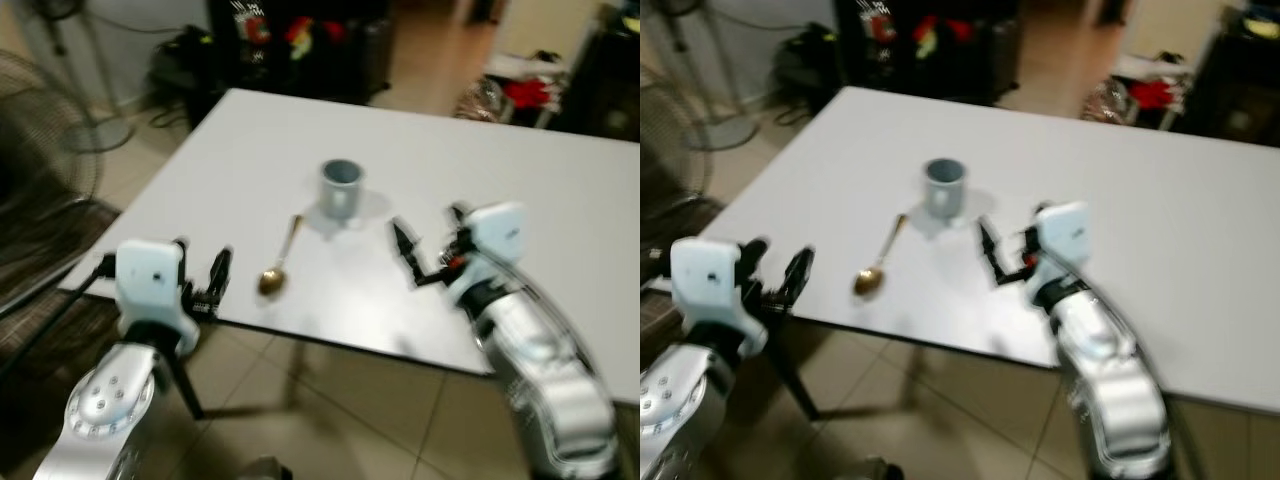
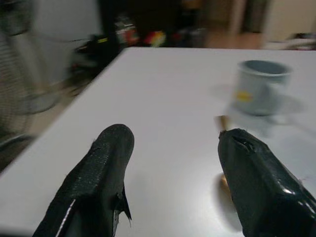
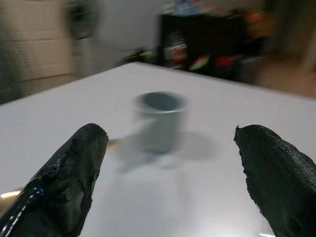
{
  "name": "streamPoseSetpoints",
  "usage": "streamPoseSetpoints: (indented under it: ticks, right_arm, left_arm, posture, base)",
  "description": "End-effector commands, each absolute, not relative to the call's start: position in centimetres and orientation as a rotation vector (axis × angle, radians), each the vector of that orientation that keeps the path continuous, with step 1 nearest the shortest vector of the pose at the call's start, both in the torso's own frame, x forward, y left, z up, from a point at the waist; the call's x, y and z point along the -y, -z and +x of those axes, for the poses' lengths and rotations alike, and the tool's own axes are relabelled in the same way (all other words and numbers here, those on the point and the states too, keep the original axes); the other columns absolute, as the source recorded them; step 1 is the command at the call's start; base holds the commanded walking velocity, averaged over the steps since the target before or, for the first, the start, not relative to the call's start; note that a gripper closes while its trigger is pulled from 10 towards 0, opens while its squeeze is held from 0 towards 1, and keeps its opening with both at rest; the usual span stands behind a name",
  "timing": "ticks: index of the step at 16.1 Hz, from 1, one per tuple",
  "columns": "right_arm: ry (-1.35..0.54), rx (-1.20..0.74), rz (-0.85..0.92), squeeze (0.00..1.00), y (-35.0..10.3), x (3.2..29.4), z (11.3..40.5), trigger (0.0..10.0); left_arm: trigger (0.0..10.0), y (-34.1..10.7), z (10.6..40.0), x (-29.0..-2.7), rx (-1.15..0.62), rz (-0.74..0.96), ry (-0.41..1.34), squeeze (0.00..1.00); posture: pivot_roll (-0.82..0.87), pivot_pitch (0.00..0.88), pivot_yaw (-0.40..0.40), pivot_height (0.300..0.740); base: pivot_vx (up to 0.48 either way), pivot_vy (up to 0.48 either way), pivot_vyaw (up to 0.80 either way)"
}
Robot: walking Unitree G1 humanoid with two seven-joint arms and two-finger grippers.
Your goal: Setting the table
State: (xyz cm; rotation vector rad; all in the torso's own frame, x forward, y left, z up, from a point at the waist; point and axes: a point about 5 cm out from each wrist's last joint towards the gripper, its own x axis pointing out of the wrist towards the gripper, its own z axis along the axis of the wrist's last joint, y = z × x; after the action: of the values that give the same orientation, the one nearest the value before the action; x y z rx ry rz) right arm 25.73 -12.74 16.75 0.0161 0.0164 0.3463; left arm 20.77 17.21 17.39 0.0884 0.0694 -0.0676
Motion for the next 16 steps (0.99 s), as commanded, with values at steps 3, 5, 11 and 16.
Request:
streamPoseSetpoints:
  ticks: [3,5,11,16]
  right_arm:
    - [-0.489,0.005,0.038,1.0,-17.2,11.1,25.1,10.0]
    - [-0.509,-0.02,0.033,1.0,-16.9,10.9,25.1,10.0]
    - [-0.563,-0.09,0.073,1.0,-16.4,11.2,24.5,10.0]
    - [-0.52,-0.11,0.082,1.0,-16.1,11.7,24.5,10.0]
  left_arm:
    - [10.0,-17.1,21.4,-17.5,-0.083,0.146,0.029,0.0]
    - [10.0,-17.0,22.3,-17.7,-0.092,0.145,-0.006,0.0]
    - [10.0,-17.1,23.3,-16.8,-0.065,0.138,0.05,0.0]
    - [10.0,-16.1,22.6,-17.1,-0.093,0.184,0.012,0.0]
  posture:
    - [0.02,0.0,0.032,0.74]
    - [0.01,0.0,0.063,0.74]
    - [-0.03,0.0,0.068,0.74]
    - [-0.01,0.0,0.011,0.74]
  base:
    - [0.0,0.0,0.8]
    - [0.0,0.0,0.8]
    - [0.0,0.0,0.8]
    - [0.0,0.0,0.8]
